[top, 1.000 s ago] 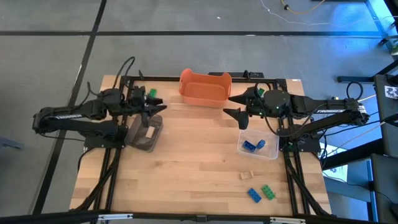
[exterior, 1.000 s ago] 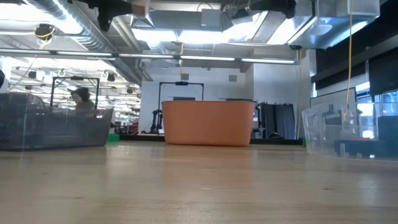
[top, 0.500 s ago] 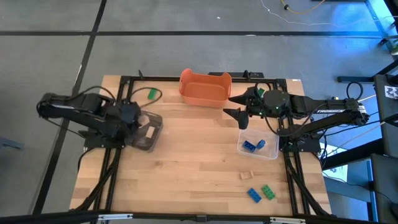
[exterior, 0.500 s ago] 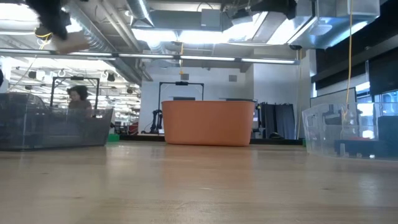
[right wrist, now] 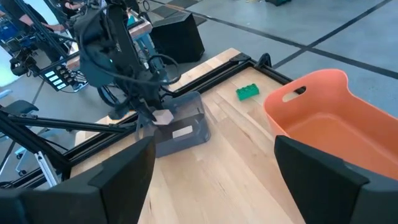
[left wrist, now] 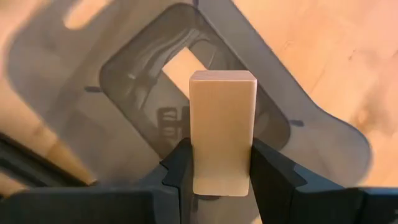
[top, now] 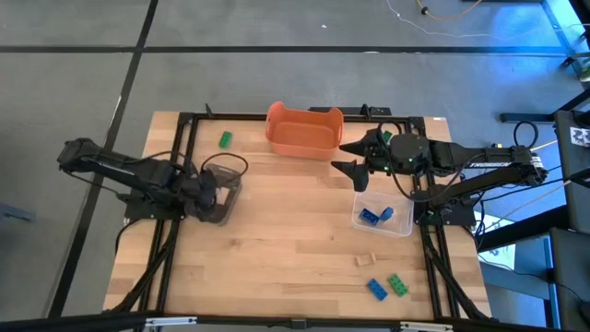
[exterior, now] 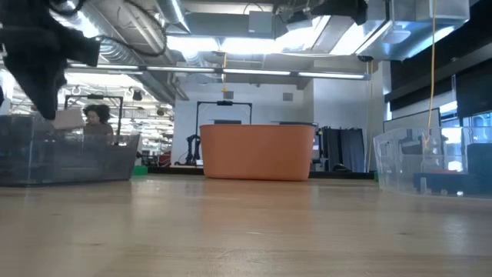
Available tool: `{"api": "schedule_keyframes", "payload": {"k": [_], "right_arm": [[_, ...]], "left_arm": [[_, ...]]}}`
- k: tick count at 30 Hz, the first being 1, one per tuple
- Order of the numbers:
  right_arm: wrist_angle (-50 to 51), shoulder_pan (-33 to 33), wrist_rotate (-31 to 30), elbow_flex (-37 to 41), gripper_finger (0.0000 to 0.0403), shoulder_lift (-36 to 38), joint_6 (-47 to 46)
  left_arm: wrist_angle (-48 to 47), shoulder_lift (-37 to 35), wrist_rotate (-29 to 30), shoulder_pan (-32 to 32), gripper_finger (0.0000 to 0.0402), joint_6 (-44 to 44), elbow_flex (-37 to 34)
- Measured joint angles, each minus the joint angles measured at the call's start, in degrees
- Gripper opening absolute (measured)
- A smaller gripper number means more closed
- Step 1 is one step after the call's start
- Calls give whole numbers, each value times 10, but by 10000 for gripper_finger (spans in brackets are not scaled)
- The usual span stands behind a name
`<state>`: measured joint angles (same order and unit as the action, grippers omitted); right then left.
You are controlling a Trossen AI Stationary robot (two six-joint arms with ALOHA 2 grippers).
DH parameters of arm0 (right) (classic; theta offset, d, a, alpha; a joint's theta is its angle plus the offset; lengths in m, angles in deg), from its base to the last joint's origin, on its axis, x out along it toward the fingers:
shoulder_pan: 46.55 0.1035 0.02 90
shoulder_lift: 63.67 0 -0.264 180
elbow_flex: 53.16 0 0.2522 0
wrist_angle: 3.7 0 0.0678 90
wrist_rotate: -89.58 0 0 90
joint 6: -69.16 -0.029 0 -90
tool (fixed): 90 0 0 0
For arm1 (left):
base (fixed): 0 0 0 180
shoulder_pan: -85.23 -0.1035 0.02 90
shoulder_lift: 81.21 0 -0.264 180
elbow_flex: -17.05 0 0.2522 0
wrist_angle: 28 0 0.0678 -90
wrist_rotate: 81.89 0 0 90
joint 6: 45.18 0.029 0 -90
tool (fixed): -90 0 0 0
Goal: Sort & place blocks by color
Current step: Put the top brown block into the black bin
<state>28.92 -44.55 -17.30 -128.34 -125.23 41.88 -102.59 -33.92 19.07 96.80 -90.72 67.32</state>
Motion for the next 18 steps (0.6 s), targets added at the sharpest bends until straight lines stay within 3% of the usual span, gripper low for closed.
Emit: {"api": "schedule_keyframes", "payload": {"k": [8,18], "right_arm": [[17,0,-2,0,329,0,-10],[29,0,-15,0,329,0,-11]], "left_arm": [[37,0,-6,0,113,-40,-68],[50,0,6,0,119,-39,-86]]}}
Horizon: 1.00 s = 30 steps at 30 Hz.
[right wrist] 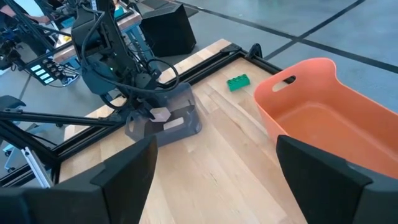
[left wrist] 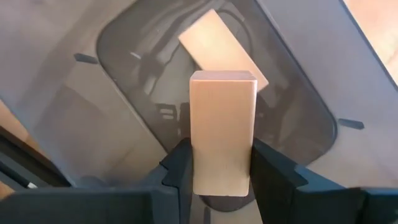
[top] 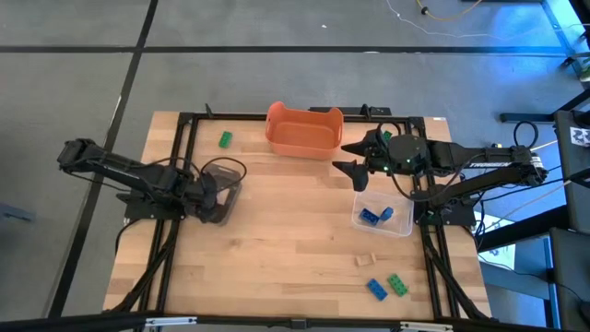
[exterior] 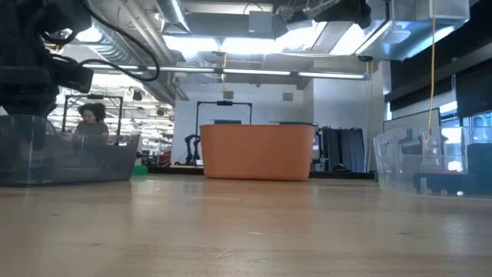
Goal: Sort & place blocks by color
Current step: Put the top brown block into the black bin, then put the brown block into the black bin
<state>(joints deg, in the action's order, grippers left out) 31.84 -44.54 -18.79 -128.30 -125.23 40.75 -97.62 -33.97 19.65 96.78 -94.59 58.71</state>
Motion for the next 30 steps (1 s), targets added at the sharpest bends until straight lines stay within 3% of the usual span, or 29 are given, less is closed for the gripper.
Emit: {"api": "schedule_keyframes", "payload": {"k": [9,13,18,23,27,30], "right_arm": [[0,0,0,0,329,0,1],[0,0,0,0,329,0,1],[-1,0,0,0,329,0,3],[-1,0,0,0,329,0,4],[-1,0,0,0,329,0,4],[-1,0,-1,0,329,0,4]], "left_arm": [[17,0,13,-6,237,21,6],[-10,0,14,-28,257,47,52],[6,0,65,-68,261,139,164],[173,0,77,-107,262,291,259],[389,0,-9,-139,262,397,274],[500,-1,-61,-161,261,414,260]]}}
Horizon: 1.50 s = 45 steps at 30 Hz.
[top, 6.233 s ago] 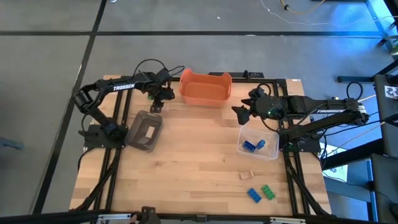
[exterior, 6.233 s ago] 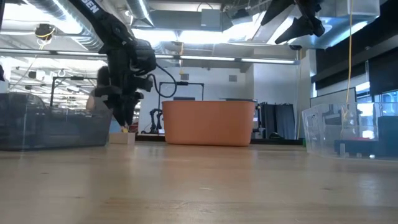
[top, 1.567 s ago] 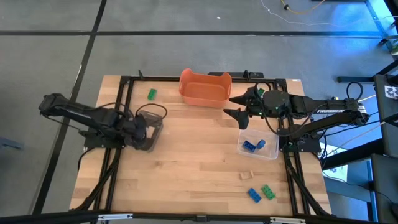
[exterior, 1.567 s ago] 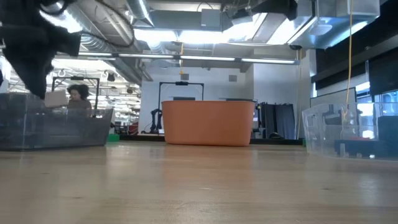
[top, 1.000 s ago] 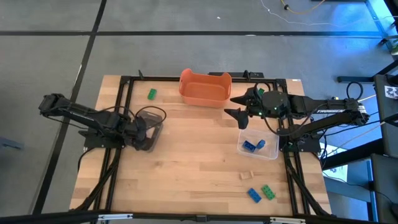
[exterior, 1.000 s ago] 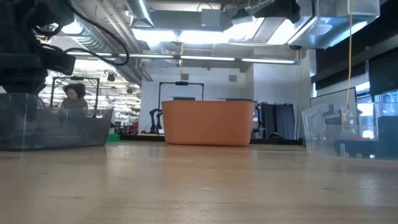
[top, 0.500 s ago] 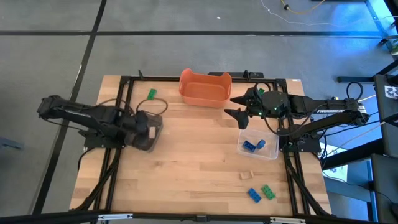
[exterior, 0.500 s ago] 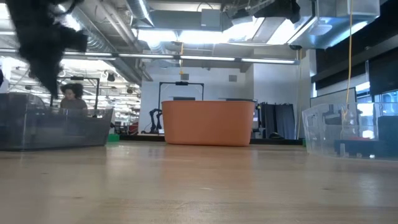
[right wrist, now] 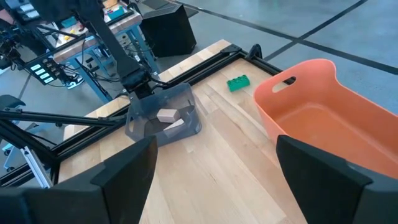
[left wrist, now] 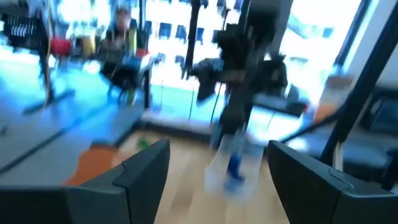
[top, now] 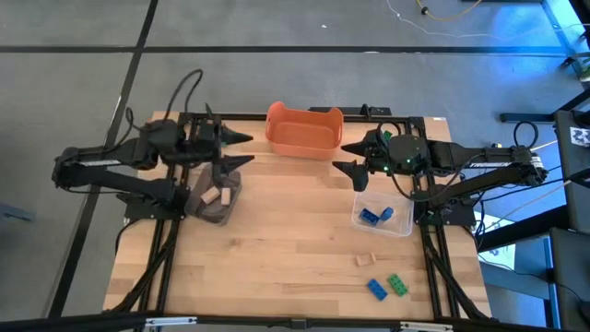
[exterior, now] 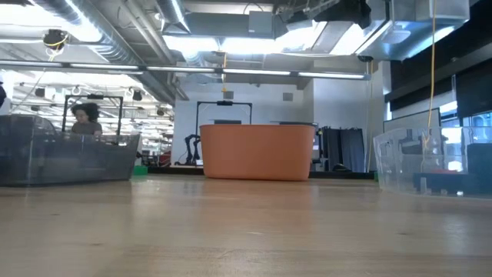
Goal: Sort & place blocks by color
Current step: Put the brown block into the black bin
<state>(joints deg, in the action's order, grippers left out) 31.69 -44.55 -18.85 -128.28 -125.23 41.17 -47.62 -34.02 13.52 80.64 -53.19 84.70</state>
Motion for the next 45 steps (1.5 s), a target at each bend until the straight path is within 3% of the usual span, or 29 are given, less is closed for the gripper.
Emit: {"api": "schedule_keyframes", "payload": {"k": [6,13,16,18,23,26,30,37,41,45], "right_arm": [[0,0,0,0,329,0,2],[0,0,0,0,329,0,0],[0,-1,6,0,329,0,-66],[3,-6,48,0,329,0,-142],[50,13,228,0,329,-22,-287],[110,70,287,0,329,-49,-374],[201,182,320,0,329,-94,-512],[272,340,260,0,329,-198,-787],[298,360,212,0,329,-263,-870],[325,353,200,0,329,-318,-872]], "left_arm": [[127,1,-21,-6,255,-24,-64],[133,1,-19,-4,255,-24,-71],[133,1,-19,-4,255,-24,-71],[133,1,-19,-4,255,-24,-71],[131,1,-2,-4,255,-24,-71],[126,1,21,-4,255,-24,-71],[126,1,28,-4,255,-24,-71],[128,1,28,-4,255,-24,-71],[128,1,28,-4,255,-24,-71],[128,1,27,-4,255,-24,-71]]}}
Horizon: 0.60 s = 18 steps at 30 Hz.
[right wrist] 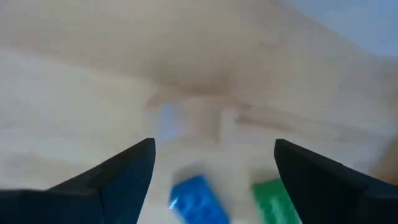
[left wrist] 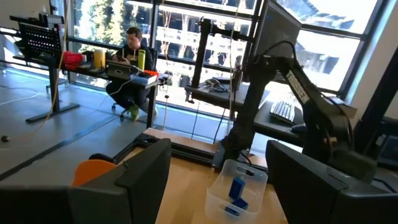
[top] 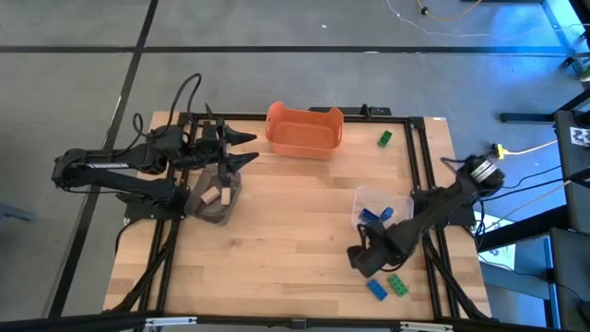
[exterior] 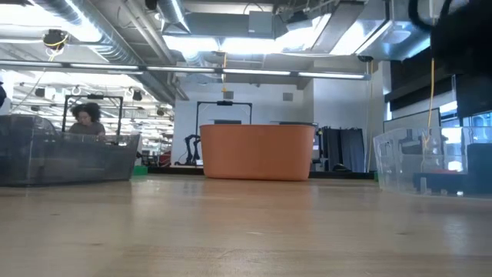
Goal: Sort & place blocks by color
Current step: Put the brown block into the black bin
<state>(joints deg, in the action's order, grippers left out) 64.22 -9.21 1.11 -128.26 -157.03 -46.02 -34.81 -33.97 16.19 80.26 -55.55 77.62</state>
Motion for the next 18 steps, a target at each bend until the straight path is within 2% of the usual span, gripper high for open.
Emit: {"api": "schedule_keyframes", "payload": {"k": [7,12,18], "right_arm": [[-4,-25,27,12,313,-53,48],[-29,-34,68,52,268,-41,73],[-80,-34,74,87,221,-13,75]], "left_arm": [[0,0,0,0,255,0,0],[0,0,0,0,255,0,0],[1,0,0,0,255,0,0]]}}
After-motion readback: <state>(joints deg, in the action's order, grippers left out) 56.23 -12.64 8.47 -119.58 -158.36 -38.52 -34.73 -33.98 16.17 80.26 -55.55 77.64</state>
